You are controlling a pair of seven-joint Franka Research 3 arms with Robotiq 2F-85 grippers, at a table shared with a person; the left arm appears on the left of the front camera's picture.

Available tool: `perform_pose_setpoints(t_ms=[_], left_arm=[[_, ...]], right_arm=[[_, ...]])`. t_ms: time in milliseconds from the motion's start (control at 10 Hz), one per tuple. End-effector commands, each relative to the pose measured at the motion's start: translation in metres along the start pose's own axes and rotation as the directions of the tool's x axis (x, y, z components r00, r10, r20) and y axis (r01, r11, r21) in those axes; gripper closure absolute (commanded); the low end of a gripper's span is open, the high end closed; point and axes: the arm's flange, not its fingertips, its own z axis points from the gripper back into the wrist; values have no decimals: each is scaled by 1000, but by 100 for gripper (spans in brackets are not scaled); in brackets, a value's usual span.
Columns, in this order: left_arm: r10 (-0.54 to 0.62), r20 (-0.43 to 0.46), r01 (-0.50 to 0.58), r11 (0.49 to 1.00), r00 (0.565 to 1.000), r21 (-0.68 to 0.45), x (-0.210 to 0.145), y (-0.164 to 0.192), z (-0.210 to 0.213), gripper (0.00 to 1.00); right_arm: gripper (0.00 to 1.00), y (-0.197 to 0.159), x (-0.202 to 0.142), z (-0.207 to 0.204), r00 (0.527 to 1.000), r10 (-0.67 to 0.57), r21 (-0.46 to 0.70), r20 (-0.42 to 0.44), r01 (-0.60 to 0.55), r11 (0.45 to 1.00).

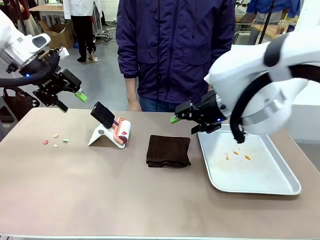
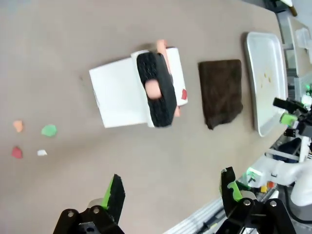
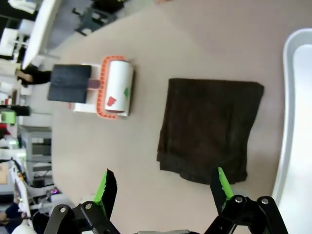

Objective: Clean the surface of the table.
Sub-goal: Hold the Lint Roller with your left hand and the towel with your right hand.

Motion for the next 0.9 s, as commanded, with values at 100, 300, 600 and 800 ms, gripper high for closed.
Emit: perform_pose_setpoints(t_ms=[100,300,600,800], left_arm=[[84,69,-84,996,994,-4,18,1,-23,0],[96,90,-94,995,991,-18,22,8,-33,0],[78,74,-79,997,994,2,20,11,-31,0],[78,74,-79,997,994,2,20,11,-31,0]], right_arm=[[0,-8,11,-29,999,-50,-117,-21,47,992],[0,-20,14,-46,997,-69,-152,-45,62,986],[0,-35,-1,-44,998,-42,-117,-55,35,992],[0,-35,-1,-44,998,-42,-117,-55,35,992]])
